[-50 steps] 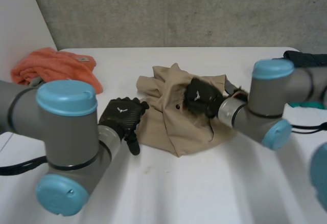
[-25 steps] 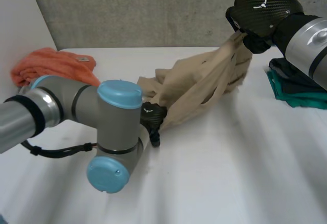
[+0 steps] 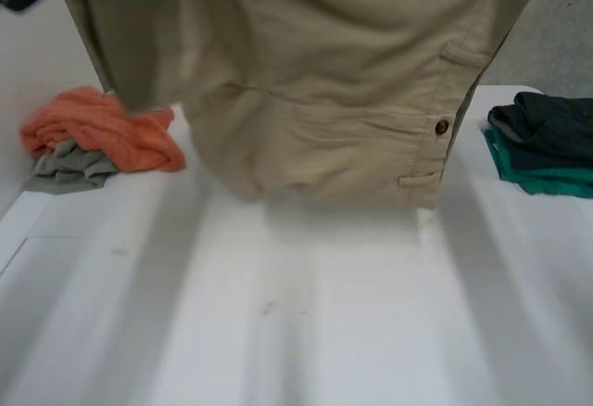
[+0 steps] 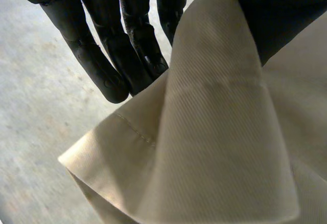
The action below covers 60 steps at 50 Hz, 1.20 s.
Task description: Fold the laundry.
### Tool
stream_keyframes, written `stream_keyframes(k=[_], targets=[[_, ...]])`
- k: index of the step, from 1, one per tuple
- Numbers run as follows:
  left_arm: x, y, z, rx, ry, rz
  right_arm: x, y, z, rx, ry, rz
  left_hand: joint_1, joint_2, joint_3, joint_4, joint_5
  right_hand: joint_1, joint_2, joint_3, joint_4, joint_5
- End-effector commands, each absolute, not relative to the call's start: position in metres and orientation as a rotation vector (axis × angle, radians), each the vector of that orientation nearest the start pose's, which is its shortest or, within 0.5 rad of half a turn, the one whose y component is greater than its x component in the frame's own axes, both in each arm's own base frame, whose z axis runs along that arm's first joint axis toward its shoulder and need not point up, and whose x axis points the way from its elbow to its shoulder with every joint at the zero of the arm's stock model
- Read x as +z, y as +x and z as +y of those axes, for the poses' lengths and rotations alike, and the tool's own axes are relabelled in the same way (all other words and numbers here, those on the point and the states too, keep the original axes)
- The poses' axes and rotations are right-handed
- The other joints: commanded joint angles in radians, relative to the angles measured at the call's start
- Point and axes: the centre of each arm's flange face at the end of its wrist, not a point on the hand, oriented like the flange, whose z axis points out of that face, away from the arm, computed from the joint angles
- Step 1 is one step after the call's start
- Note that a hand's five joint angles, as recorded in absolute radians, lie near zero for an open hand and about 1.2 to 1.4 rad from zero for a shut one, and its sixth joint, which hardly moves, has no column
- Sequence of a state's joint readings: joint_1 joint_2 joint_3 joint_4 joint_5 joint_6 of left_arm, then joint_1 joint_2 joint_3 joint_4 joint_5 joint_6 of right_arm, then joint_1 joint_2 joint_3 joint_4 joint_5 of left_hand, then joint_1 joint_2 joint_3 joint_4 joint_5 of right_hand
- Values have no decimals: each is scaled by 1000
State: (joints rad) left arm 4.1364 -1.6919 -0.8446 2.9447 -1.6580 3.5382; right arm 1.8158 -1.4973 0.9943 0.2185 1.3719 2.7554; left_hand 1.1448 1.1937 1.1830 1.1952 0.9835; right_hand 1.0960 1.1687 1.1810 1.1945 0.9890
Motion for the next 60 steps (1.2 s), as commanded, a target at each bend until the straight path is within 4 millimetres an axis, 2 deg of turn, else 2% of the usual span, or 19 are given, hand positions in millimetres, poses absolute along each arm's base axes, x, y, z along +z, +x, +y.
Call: stream_keyframes(k=[1, 5, 8, 13, 17, 20, 21, 23, 24, 30, 32, 37, 41, 44, 45, 52, 53, 56, 60], targets=[[439, -295, -269, -2576, 791, 1754, 421, 236, -285, -2410, -708, 1738, 251, 203, 213, 201, 238, 300, 228, 215, 202, 233], [404, -306, -309, -2520, 842, 1807, 394, 256, -296, -2333, -725, 1799, 251, 203, 213, 201, 238, 300, 228, 215, 202, 233], [374, -315, -339, -2494, 885, 1831, 360, 275, -313, -2279, -745, 1858, 251, 203, 213, 201, 238, 300, 228, 215, 202, 233], [316, -327, -386, -2464, 914, 1865, 289, 299, -363, -2298, -735, 1969, 251, 203, 213, 201, 238, 300, 228, 215, 202, 233], [283, -336, -415, -2501, 900, 1818, 241, 311, -391, -2397, -757, 2037, 251, 203, 213, 201, 238, 300, 228, 215, 202, 233], [270, -338, -429, -2535, 859, 1773, 225, 320, -408, -2525, -744, 1992, 251, 203, 213, 201, 238, 300, 228, 215, 202, 233], [267, -338, -437, -2565, 823, 1736, 220, 324, -417, -2624, -713, 1947, 5, -44, -33, -46, -8, 300, 228, 215, 202, 233], [267, -338, -440, -2592, 789, 1712, 217, 327, -424, -2703, -683, 1900, -626, -674, -664, -676, -639, -322, -394, -407, -420, -389], [270, -338, -442, -2612, 740, 1703, 218, 331, -427, -2757, -648, 1849, -970, -1019, -1008, -1021, -983, -921, -994, -1007, -1020, -989], [283, -333, -437, -2609, 630, 1737, 228, 331, -421, -2715, -714, 1838, -970, -1019, -1008, -1021, -983, -921, -994, -1007, -1020, -989], [300, -327, -430, -2596, 597, 1733, 235, 326, -410, -2606, -785, 1892, -970, -1019, -1008, -1021, -983, -921, -994, -1007, -1020, -989], [304, -315, -406, -2440, 596, 1866, 244, 305, -381, -2280, -942, 2028, -970, -1019, -1008, -1021, -983, -921, -994, -1007, -1020, -989], [297, -303, -369, -2264, 662, 2005, 246, 284, -353, -2001, -1066, 2138, -970, -1019, -1008, -1021, -983, -921, -994, -1007, -1020, -989], [288, -294, -329, -2137, 758, 2119, 237, 269, -332, -1803, -1158, 2224, -970, -1019, -1008, -1021, -983, -901, -974, -986, -1000, -969], [282, -289, -308, -2072, 809, 2180, 234, 261, -323, -1724, -1196, 2254, -927, -975, -965, -977, -940, -831, -904, -916, -930, -899], [242, -275, -228, -1818, 1080, 2415, 206, 240, -294, -1489, -1325, 2282, -568, -617, -606, -618, -581, -543, -616, -628, -641, -611], [228, -272, -212, -1743, 1144, 2470, 198, 238, -290, -1462, -1347, 2257, -501, -549, -539, -551, -514, -493, -566, -578, -592, -561], [201, -267, -190, -1587, 1231, 2571, 183, 235, -288, -1456, -1369, 2215, -415, -464, -453, -465, -428, -423, -495, -508, -521, -490], [177, -263, -178, -1445, 1276, 2664, 164, 234, -289, -1488, -1373, 2178, -426, -475, -464, -477, -439, -422, -495, -507, -521, -490]])
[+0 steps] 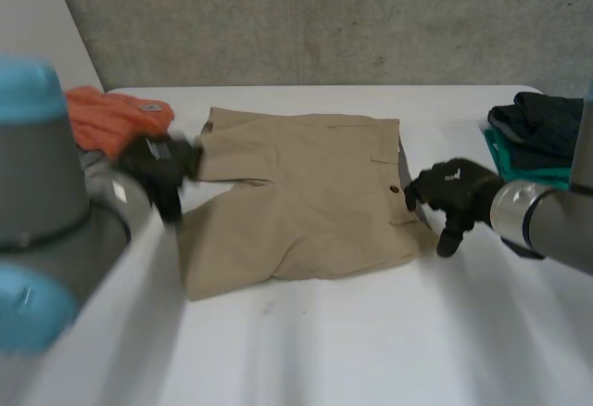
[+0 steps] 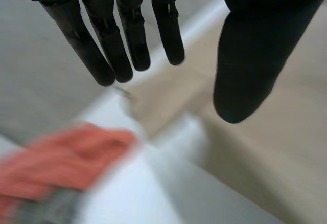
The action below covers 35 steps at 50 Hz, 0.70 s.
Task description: Fold the laundry.
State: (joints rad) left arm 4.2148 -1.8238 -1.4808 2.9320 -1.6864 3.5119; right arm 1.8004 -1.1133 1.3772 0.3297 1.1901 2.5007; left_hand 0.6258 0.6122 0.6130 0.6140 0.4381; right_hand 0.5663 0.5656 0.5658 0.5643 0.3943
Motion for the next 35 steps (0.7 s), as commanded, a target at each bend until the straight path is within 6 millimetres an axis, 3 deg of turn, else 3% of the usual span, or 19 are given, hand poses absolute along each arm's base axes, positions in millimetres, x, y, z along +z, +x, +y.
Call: stream_keyframes(k=[1, 7, 14, 18, 21, 25, 29, 31, 34, 35], targets=[[172, -262, -177, -1416, 1279, 2682, 160, 234, -290, -1494, -1372, 2173, 72, 86, 85, 84, 85, 107, 108, 108, 109, 105], [157, -262, -188, -1356, 1267, 2726, 139, 238, -294, -1576, -1388, 2111, -162, -149, -150, -151, -149, 37, 38, 37, 39, 34], [160, -260, -228, -1505, 1138, 2642, 122, 247, -296, -1673, -1404, 2040, -398, -384, -385, -386, -384, 75, 76, 76, 77, 72], [150, -264, -237, -1498, 1149, 2597, 114, 252, -298, -1707, -1413, 2015, -409, -396, -397, -398, -396, 359, 360, 359, 361, 356], [141, -267, -240, -1474, 1196, 2539, 112, 254, -301, -1738, -1410, 2021, -409, -396, -397, -398, -396, 784, 785, 785, 786, 781], [134, -272, -248, -1499, 1236, 2427, 113, 253, -302, -1747, -1388, 2048, -398, -384, -385, -386, -385, 830, 831, 831, 832, 827], [131, -280, -259, -1578, 1241, 2294, 115, 251, -298, -1725, -1360, 2076, -219, -206, -206, -207, -206, 830, 831, 831, 832, 827], [129, -288, -267, -1653, 1243, 2195, 121, 251, -294, -1714, -1350, 2083, 21, 34, 33, 32, 34, 830, 831, 831, 832, 827], [127, -293, -270, -1677, 1256, 2151, 126, 251, -292, -1706, -1347, 2088, 142, 156, 155, 154, 155, 830, 831, 831, 832, 827], [124, -297, -272, -1689, 1276, 2112, 128, 250, -292, -1694, -1344, 2096, 305, 319, 318, 317, 318, 830, 831, 831, 832, 827]])
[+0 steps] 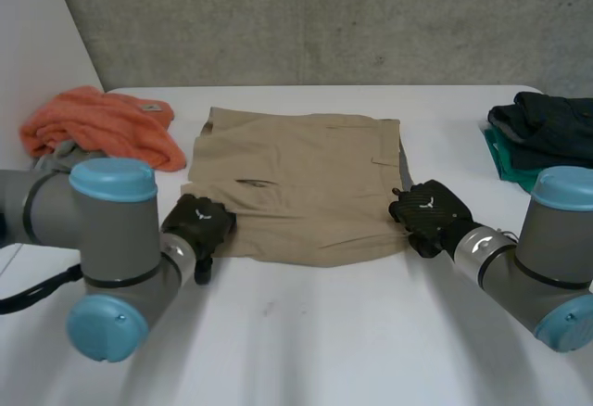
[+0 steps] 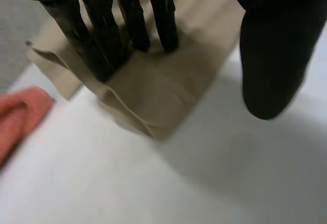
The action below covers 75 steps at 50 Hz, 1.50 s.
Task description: Fold the laundry.
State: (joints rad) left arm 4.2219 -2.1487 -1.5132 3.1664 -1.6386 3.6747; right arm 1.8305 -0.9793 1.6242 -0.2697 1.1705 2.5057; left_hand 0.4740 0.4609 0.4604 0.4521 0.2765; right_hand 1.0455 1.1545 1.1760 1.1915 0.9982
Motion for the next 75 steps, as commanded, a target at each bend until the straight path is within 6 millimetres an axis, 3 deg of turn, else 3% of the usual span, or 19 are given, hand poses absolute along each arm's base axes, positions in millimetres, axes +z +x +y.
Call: stream_keyframes(k=[1, 3, 7, 10, 16, 21, 25, 27, 33, 36, 41, 47, 52, 68, 75], targets=[[122, -299, -273, -1693, 1286, 2090, 129, 250, -290, -1686, -1347, 2098, 595, 608, 609, 617, 618, 351, 242, 220, 205, 224], [122, -301, -275, -1701, 1308, 2040, 131, 250, -289, -1667, -1351, 2107, 906, 919, 920, 928, 929, 351, 242, 220, 205, 224], [131, -296, -280, -1678, 1331, 1924, 139, 247, -282, -1599, -1369, 2142, 922, 935, 936, 944, 945, 351, 242, 220, 205, 224], [141, -290, -271, -1660, 1339, 1914, 148, 244, -277, -1564, -1402, 2162, 922, 935, 936, 944, 945, 351, 242, 220, 205, 224], [181, -265, -225, -1557, 1383, 1997, 177, 225, -258, -1447, -1613, 2194, 922, 935, 936, 944, 945, 351, 242, 220, 205, 224], [190, -242, -182, -1316, 1488, 2177, 188, 212, -231, -1197, -1806, 2209, 922, 935, 936, 944, 945, 351, 242, 220, 205, 224], [190, -238, -144, -1031, 1664, 2326, 197, 204, -215, -965, -1931, 2161, 922, 935, 936, 944, 945, 351, 242, 220, 205, 224], [194, -248, -150, -1088, 1670, 2336, 200, 207, -219, -996, -1921, 2157, 922, 935, 936, 944, 945, 351, 242, 220, 205, 224], [203, -265, -199, -1323, 1457, 2340, 197, 219, -246, -1132, -1617, 2272, 922, 935, 936, 944, 945, 351, 242, 220, 205, 224], [212, -269, -208, -1397, 1383, 2379, 198, 223, -260, -1204, -1447, 2318, 285, 298, 299, 307, 308, 351, 242, 220, 205, 224], [211, -272, -200, -1407, 1322, 2513, 197, 223, -271, -1256, -1256, 2375, -116, -103, -103, -95, -94, 351, 242, 220, 205, 224], [201, -273, -184, -1357, 1302, 2657, 195, 222, -277, -1281, -1122, 2416, -140, -127, -126, -118, -117, 351, 242, 220, 205, 224], [198, -276, -185, -1384, 1293, 2657, 191, 222, -281, -1292, -1034, 2437, -202, -189, -188, -180, -179, 351, 242, 220, 205, 224], [167, -310, -205, -1468, 1341, 2457, 187, 219, -302, -1391, -808, 2496, -184, -171, -171, -162, -161, 351, 242, 220, 205, 224], [151, -323, -215, -1479, 1353, 2322, 184, 216, -310, -1414, -735, 2521, -79, -66, -65, -57, -56, 351, 242, 220, 205, 224]])
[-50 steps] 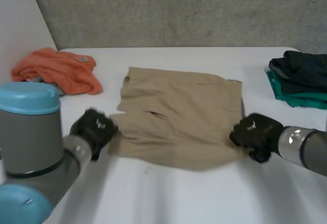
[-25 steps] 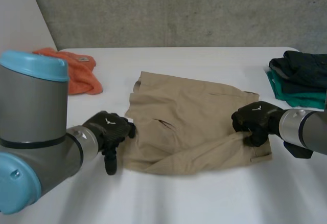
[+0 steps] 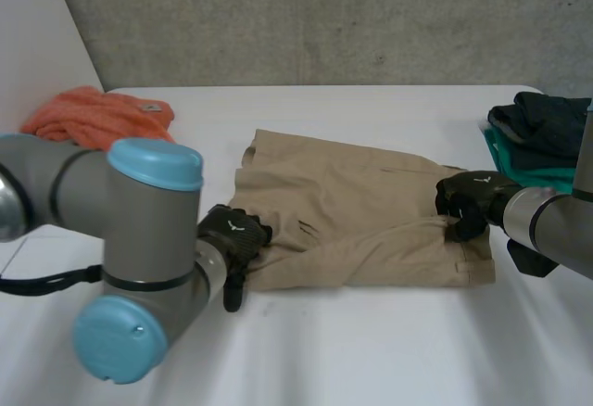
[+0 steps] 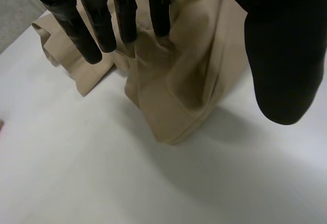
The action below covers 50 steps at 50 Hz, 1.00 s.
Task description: Fold the laundry.
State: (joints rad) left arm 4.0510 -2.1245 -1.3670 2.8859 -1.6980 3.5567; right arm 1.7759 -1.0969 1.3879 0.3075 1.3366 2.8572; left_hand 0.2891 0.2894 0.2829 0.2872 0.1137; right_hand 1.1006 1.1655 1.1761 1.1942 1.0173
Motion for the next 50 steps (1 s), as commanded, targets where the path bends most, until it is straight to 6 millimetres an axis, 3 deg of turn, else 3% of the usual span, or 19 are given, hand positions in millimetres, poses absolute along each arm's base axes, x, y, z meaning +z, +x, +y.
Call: stream_keyframes(k=[1, 4, 5, 6, 11, 15, 20, 23, 27, 30, 34, 36, 39, 42, 43, 50], targets=[[148, -325, -216, -1477, 1359, 2302, 183, 215, -311, -1411, -731, 2522, 246, 246, 252, 248, 247, 296, 231, 220, 202, 204], [145, -328, -217, -1476, 1371, 2270, 183, 215, -311, -1402, -737, 2525, 540, 539, 546, 542, 541, 296, 231, 220, 202, 204], [144, -329, -217, -1478, 1380, 2252, 182, 216, -309, -1393, -750, 2529, 884, 884, 890, 886, 885, 296, 231, 220, 202, 204], [145, -329, -216, -1475, 1384, 2244, 182, 216, -308, -1389, -758, 2532, 1082, 1082, 1088, 1084, 1083, 296, 231, 220, 202, 204], [166, -322, -214, -1513, 1345, 2205, 181, 214, -294, -1317, -939, 2551, 1107, 1107, 1113, 1109, 1108, 296, 231, 220, 202, 204], [188, -306, -194, -1488, 1351, 2198, 190, 206, -272, -1298, -1290, 2480, 1107, 1107, 1113, 1109, 1108, 296, 231, 220, 202, 204], [190, -280, -160, -1254, 1490, 2191, 192, 190, -239, -1197, -1838, 2296, 1107, 1107, 1113, 1109, 1108, 296, 231, 220, 202, 204], [183, -269, -147, -1076, 1572, 2196, 188, 188, -230, -1126, -2029, 2191, 1107, 1107, 1113, 1109, 1108, 296, 231, 220, 202, 204], [184, -266, -145, -992, 1596, 2209, 186, 192, -233, -1140, -1977, 2207, 1107, 1107, 1113, 1109, 1108, 296, 231, 220, 202, 204], [195, -278, -159, -1096, 1551, 2194, 184, 199, -249, -1200, -1815, 2275, 1107, 1107, 1113, 1109, 1108, 296, 231, 220, 202, 204], [223, -300, -188, -1304, 1446, 2138, 186, 208, -280, -1388, -1580, 2331, 1107, 1107, 1113, 1109, 1108, 296, 231, 220, 202, 204], [248, -317, -214, -1482, 1354, 2090, 192, 211, -303, -1552, -1472, 2333, 1107, 1107, 1113, 1109, 1108, 296, 231, 220, 202, 204], [257, -335, -250, -1619, 1273, 2037, 196, 215, -341, -1787, -1290, 2339, 1107, 1107, 1113, 1109, 1108, 296, 231, 220, 202, 204], [254, -346, -275, -1678, 1232, 2000, 193, 220, -360, -1896, -1222, 2317, 1107, 1107, 1113, 1109, 1108, 296, 231, 220, 202, 204], [248, -351, -293, -1699, 1202, 1978, 190, 224, -372, -1960, -1195, 2298, 1107, 1107, 1113, 1109, 1108, 296, 231, 220, 202, 204], [224, -364, -358, -1851, 1060, 1849, 170, 244, -413, -2216, -1139, 2137, 1107, 1107, 1113, 1109, 1108, 296, 231, 220, 202, 204]])
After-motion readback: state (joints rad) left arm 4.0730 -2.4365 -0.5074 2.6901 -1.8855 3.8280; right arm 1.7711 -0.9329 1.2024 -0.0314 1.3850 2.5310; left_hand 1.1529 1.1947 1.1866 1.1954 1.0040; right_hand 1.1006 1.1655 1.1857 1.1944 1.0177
